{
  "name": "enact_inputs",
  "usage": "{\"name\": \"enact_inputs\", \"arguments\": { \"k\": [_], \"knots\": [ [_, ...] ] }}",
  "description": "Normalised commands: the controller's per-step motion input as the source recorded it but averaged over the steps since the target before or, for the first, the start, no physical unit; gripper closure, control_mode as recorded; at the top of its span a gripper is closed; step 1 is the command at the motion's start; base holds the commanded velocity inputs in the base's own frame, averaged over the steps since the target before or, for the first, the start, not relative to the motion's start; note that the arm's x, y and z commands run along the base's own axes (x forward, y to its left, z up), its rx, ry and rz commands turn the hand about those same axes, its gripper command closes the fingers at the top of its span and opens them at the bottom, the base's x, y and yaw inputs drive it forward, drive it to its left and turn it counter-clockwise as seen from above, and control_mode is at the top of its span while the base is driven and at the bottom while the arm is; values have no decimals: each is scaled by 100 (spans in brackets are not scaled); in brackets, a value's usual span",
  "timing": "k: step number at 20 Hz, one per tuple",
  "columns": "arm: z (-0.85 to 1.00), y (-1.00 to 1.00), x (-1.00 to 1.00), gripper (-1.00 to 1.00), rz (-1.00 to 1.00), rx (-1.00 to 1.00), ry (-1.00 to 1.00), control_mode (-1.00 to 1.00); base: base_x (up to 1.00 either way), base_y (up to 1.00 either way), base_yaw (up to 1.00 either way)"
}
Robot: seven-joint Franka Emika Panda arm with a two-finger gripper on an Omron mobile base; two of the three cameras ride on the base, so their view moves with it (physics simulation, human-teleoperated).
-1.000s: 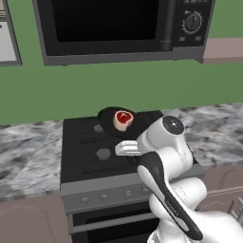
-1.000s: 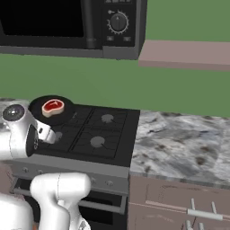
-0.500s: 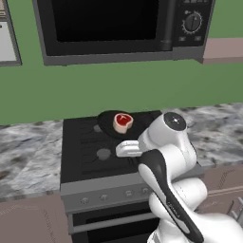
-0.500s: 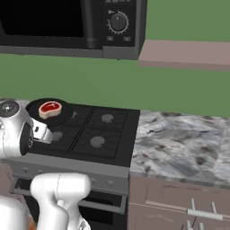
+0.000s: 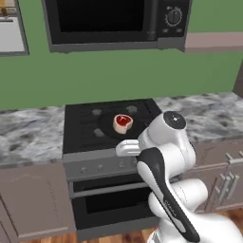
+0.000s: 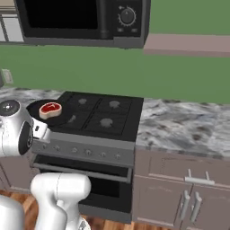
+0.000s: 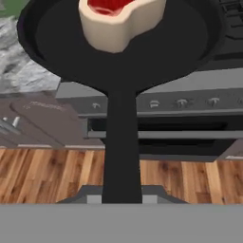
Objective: Pick up the pan with the steak in it and place it on the dining table. Then place the steak on the plate.
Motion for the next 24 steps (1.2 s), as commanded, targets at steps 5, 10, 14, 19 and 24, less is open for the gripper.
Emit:
{"name": "enact_inputs", "arguments": {
  "k": [5, 10, 14, 19, 24],
  "knots": [
    [0, 0, 0, 100, 0, 0, 0, 100, -61, -2, 29],
    [0, 0, 0, 100, 0, 0, 0, 100, -34, -12, 42],
    [0, 0, 0, 100, 0, 0, 0, 100, -28, -8, 43],
    [0, 0, 0, 100, 0, 0, 0, 100, -26, -5, 44],
    [0, 0, 0, 100, 0, 0, 0, 100, -26, -5, 44]
  ]
}}
